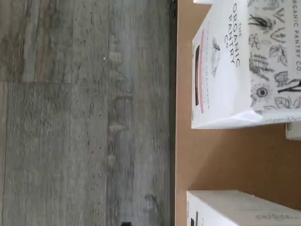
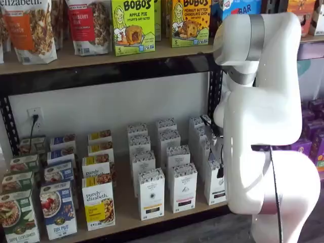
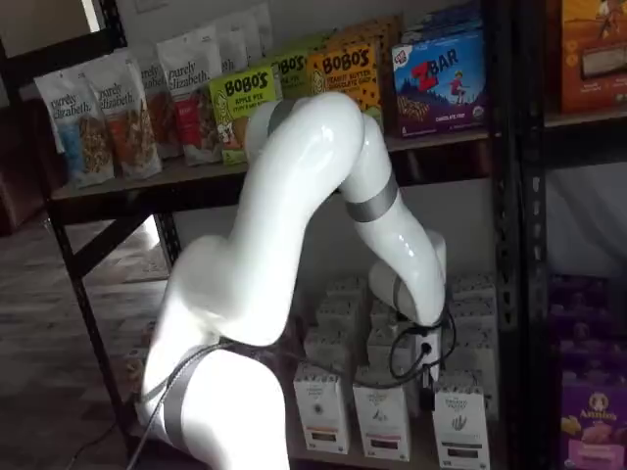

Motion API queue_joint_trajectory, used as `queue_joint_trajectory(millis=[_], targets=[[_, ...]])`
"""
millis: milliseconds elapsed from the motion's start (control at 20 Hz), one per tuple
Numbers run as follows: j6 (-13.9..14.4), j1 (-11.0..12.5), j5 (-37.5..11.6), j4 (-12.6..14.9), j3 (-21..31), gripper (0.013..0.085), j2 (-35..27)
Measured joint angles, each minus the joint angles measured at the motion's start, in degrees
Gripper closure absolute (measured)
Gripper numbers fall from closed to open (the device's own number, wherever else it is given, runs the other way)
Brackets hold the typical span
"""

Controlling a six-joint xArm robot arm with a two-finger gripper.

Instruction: Pick up the white box with a green strip in the middle, on the bottom shelf, the sixth box from the left

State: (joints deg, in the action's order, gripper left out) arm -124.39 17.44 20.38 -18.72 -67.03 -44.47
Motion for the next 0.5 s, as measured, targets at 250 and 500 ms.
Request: queue_joint_trajectory(millis=[250, 500], targets=[[8.3, -0.7, 3.9, 8.1, -3.2, 0.013, -0.9], [10.5, -1.4, 4.2, 9.7, -5.4, 0.013, -2.2]])
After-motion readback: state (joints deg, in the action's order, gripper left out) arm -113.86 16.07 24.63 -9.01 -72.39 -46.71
